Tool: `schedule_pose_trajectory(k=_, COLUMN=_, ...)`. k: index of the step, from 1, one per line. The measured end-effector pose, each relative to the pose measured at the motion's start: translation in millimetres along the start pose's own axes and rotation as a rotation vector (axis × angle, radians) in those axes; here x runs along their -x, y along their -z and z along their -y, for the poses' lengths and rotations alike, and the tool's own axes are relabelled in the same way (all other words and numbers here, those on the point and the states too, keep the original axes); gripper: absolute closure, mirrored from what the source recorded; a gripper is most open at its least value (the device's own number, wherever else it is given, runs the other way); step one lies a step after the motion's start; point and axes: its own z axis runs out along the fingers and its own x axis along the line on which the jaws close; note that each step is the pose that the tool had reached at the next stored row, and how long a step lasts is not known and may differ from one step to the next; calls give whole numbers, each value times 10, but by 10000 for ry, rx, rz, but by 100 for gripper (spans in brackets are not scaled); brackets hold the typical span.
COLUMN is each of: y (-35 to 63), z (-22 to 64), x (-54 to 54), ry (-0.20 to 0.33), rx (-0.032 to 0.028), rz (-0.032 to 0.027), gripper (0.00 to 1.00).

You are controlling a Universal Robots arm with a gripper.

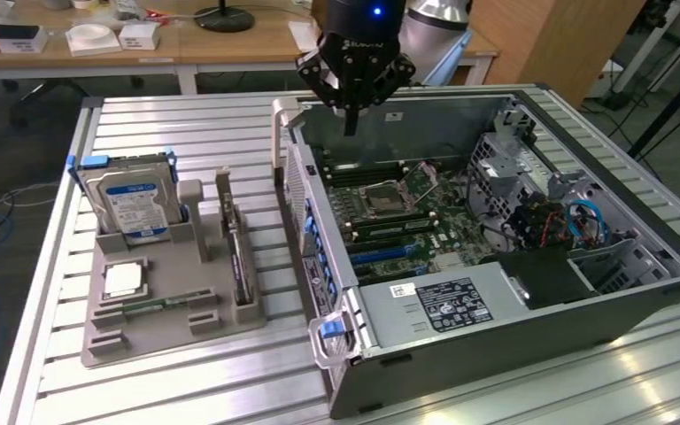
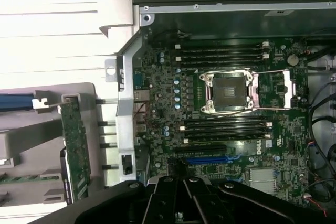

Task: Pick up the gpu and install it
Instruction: 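Reach for the gpu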

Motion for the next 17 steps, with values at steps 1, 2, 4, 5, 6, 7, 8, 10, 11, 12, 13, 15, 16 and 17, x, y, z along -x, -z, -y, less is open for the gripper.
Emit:
schedule_pose_trajectory(k=1, y=-1, z=2, x=-24, ry=1, rx=0, rz=0, gripper=89)
schedule_pose_trajectory(k=2, y=-1, z=4, x=-45, ry=0, rx=0, rz=0, gripper=89)
schedule_pose_trajectory(k=4, y=-2, z=7, x=-86, ry=1, rx=1, rz=1, gripper=89)
schedule_pose_trajectory(k=5, y=-2, z=8, x=-105, ry=1, rx=0, rz=0, gripper=89)
schedule_pose_trajectory(k=6, y=-3, z=10, x=-123, ry=1, rx=1, rz=1, gripper=89)
schedule_pose_trajectory(k=7, y=-3, z=11, x=-142, ry=0, rx=1, rz=0, gripper=89)
schedule_pose_trajectory(k=8, y=-4, z=12, x=-161, ry=0, rx=1, rz=0, gripper=89)
schedule_pose_trajectory(k=10, y=-4, z=15, x=-197, ry=0, rx=0, rz=0, gripper=89)
schedule_pose_trajectory(k=11, y=-5, z=17, x=-215, ry=1, rx=0, rz=0, gripper=89)
schedule_pose_trajectory(k=12, y=-5, z=18, x=-233, ry=1, rx=0, rz=0, gripper=89)
schedule_pose_trajectory(k=13, y=-5, z=19, x=-250, ry=2, rx=0, rz=0, gripper=89)
schedule_pose_trajectory(k=15, y=-6, z=22, x=-287, ry=1, rx=0, rz=0, gripper=89)
schedule_pose_trajectory(k=16, y=-7, z=23, x=-305, ry=1, rx=0, rz=0, gripper=89)
schedule_pose_trajectory(k=17, y=-7, z=25, x=-323, ry=0, rx=0, rz=0, gripper=89)
